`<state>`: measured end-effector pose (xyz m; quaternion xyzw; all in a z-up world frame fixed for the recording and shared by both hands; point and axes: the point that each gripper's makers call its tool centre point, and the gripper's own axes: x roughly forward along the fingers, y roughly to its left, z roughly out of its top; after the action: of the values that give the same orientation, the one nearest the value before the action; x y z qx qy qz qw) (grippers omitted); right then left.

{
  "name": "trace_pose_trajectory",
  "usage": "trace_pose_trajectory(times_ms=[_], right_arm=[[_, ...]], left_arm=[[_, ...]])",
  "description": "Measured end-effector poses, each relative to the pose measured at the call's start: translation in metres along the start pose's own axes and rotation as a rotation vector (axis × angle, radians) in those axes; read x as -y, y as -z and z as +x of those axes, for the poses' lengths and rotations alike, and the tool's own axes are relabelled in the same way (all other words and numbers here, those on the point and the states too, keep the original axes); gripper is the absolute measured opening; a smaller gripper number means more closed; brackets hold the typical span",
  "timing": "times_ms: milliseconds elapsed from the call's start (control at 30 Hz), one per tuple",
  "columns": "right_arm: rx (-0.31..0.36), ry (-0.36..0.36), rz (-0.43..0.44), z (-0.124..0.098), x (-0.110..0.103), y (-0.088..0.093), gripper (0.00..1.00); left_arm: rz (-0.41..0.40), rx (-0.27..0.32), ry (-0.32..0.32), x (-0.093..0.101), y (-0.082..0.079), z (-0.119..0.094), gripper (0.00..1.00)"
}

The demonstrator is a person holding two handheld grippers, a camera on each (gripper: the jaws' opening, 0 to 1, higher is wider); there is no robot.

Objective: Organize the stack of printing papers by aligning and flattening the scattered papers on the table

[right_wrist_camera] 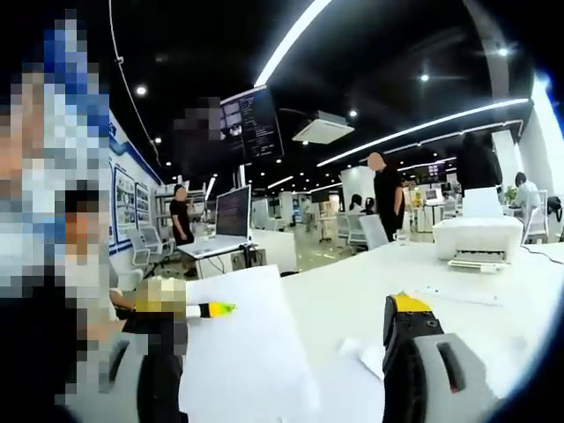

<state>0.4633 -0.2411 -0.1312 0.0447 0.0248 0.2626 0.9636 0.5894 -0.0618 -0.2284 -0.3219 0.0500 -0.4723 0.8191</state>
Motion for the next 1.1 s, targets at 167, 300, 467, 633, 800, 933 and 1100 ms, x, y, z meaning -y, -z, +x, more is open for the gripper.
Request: trace_pose_trajectory(times_ms=[167,300,467,633,800,933,1100], right_arm=[[-0.004,0.019,-0.001,-0.009,0.002,0.003,0.90],[-0.001,0.037,0.002,-0.014,0.004,0.004,0.90],[-0.004,0.056,0.008,-0.019,0.008,0.006,0.90],[-0.004,0.070,0.010,-0.025,0.010,0.008,0.90],[-0.006,0.083,0.015,-0.030,0.012,0.012,0.90],[-0.002,0.087,0.031,-0.033,0.013,0.014,0.90],[-0.011,0.102,0.038,-0.038,0.018,0.020,0.90]], left_arm=[[0.008,-0.002,0.003,0.002,0.001,0.000,0.06],[0.005,-0.004,0.004,0.002,0.001,0.000,0.06],[0.007,-0.003,0.005,0.004,0.001,-0.001,0.06],[0.006,-0.002,0.005,0.005,0.001,-0.001,0.06],[0.009,-0.005,0.006,0.006,0.002,-0.001,0.06],[0.007,-0.003,0.004,0.006,0.002,-0.001,0.06],[0.009,-0.004,0.004,0.007,0.002,-0.001,0.06]])
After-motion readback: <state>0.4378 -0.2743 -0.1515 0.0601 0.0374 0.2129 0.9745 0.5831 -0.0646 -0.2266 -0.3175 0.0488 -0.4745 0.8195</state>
